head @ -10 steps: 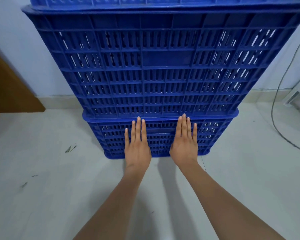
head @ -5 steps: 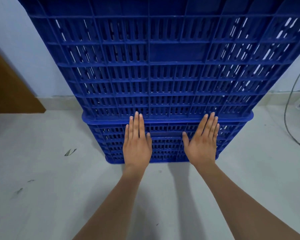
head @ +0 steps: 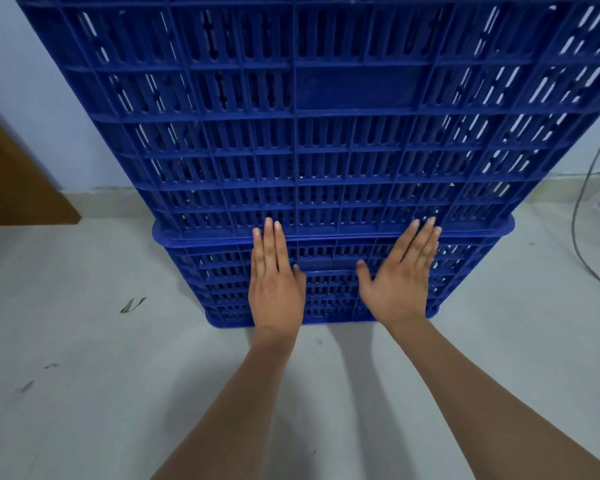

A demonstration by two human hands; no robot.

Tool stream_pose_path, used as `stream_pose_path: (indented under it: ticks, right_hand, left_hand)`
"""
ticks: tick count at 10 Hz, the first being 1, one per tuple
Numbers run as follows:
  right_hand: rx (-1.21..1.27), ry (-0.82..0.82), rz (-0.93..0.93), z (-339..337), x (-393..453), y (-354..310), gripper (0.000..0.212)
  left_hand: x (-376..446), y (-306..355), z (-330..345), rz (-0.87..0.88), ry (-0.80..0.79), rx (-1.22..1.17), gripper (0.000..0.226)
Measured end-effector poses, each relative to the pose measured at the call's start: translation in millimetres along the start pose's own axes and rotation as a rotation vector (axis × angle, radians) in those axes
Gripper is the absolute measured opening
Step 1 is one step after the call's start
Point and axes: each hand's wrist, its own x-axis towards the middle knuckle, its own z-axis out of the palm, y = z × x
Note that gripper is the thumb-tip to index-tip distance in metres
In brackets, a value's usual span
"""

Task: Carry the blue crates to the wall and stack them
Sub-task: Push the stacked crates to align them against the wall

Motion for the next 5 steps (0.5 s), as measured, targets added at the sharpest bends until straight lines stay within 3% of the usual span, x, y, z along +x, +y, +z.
stream_pose_path:
  ticks: [2, 4, 5]
  right_hand:
    - [-0.072, -0.2, -0.023, -24.9, -3.4, 5.9, 0.106]
    - [-0.142, -0.589, -0.011, -112.1, -2.0, 2.6, 0.085]
    - [-0.176, -0.683, -0.044, -184.4, -4.6, -22.2, 0.077]
  left_hand:
    - [-6.2, 7.5, -22.3, -0.011, -0.092, 0.126, 0.08]
    - [-6.0, 21.0, -107.6, -0.057, -0.478, 0.173, 0.065]
    - [-4.4, 43.1, -189.8, -0.065, -0.634, 0.185, 0.066]
